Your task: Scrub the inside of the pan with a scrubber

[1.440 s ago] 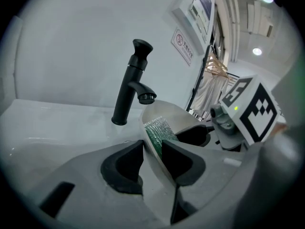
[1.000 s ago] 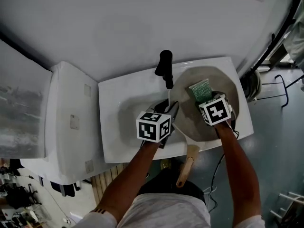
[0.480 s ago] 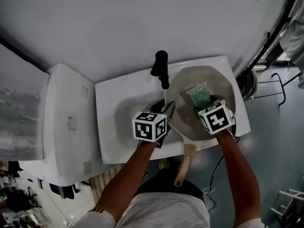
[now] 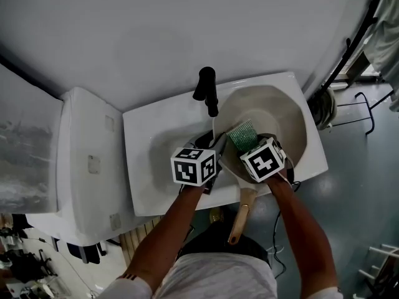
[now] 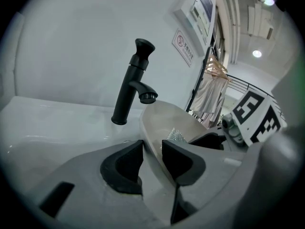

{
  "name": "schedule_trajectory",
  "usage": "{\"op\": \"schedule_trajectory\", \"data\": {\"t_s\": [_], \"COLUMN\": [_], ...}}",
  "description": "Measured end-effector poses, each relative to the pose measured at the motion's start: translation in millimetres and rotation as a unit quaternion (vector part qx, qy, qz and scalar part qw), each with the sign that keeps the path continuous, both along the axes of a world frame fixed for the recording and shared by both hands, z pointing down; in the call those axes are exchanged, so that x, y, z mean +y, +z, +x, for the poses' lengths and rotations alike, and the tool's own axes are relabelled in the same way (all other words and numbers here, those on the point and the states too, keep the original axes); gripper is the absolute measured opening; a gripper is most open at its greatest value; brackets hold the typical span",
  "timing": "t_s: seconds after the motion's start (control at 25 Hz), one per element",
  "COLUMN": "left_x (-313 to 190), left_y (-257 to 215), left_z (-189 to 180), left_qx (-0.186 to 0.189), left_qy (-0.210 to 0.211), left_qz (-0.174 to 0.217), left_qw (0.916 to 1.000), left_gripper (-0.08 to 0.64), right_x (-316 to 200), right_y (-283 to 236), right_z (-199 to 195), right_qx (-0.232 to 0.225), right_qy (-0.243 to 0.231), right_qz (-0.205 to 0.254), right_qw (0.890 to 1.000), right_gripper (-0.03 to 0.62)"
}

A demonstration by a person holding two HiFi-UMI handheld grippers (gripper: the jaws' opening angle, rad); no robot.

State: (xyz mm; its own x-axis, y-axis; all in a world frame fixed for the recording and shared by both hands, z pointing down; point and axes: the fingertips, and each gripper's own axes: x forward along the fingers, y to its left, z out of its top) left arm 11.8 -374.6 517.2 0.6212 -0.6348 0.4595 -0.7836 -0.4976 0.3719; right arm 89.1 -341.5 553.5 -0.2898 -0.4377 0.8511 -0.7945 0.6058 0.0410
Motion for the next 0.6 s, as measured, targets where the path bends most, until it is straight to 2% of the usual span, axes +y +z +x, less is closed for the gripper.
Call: {"op": "schedule_trajectory", "data": {"t_s": [0.32,0.6], "left_x": [0,0], "left_y": [0,0], "left_z": [1,0], "left_qx": [0.000,-0.001], "left_qy": [-0.001,0.001], "left_qz": [-0.001,-0.001], "left_qw": [1.0000,1.0000], "left_gripper": [0.132,0.132], "right_x": [4,-9], "right_y": [10,12], "right_z": [-15,43], "right_qx": [0.018,0.055], "right_qy": [-0.035,0.007], "right_qz": [-0.015,-0.010], "right_qw": [0.999,0.998], "right_gripper": [0.345,0.345]}}
